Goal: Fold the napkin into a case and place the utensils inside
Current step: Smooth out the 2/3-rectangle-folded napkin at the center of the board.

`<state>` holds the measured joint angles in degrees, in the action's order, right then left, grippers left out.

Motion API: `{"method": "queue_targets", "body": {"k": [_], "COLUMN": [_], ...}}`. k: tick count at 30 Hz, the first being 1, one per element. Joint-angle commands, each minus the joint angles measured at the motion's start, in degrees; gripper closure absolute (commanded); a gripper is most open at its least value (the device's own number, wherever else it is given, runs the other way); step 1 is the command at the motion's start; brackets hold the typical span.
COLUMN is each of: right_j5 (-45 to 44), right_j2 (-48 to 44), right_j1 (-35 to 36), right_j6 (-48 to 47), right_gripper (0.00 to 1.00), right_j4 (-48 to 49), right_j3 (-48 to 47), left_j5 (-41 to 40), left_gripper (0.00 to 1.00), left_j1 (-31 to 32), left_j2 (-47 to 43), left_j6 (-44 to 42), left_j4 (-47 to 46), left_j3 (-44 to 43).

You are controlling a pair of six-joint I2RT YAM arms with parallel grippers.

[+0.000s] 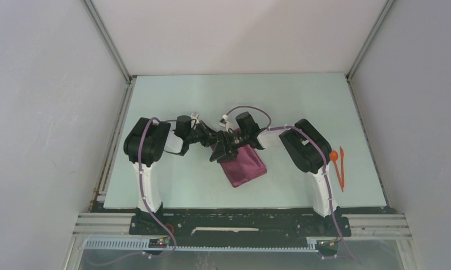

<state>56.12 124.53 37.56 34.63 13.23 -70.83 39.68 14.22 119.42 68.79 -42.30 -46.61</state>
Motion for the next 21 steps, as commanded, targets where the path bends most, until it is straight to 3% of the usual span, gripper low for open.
{"method": "queue_targets", "body": {"k": [1, 16, 21], "right_j5": [0.4, 2.3, 1.0], "right_j2": [-4.5, -15.2, -23.6], "right_j1": [0.8, 0.4, 0.3], "right_j6": [-2.1, 0.9, -0.4], "right_gripper": [0.19, 0.19, 0.19], "right_j4": [-3.9, 4.8, 1.7], "right_j3": [5.2, 24.0, 28.8], "left_j5": [-0.6, -0.8, -1.2], "left_gripper": [1.00, 1.00, 1.00], "left_j1": [-0.4, -0.6, -0.5], "left_j2": [1.7, 2.3, 0.9], "left_j6": [-0.4, -2.2, -3.8], "left_j4": [1.0, 4.5, 7.7], "left_j3": [0.4, -1.5, -2.6]}}
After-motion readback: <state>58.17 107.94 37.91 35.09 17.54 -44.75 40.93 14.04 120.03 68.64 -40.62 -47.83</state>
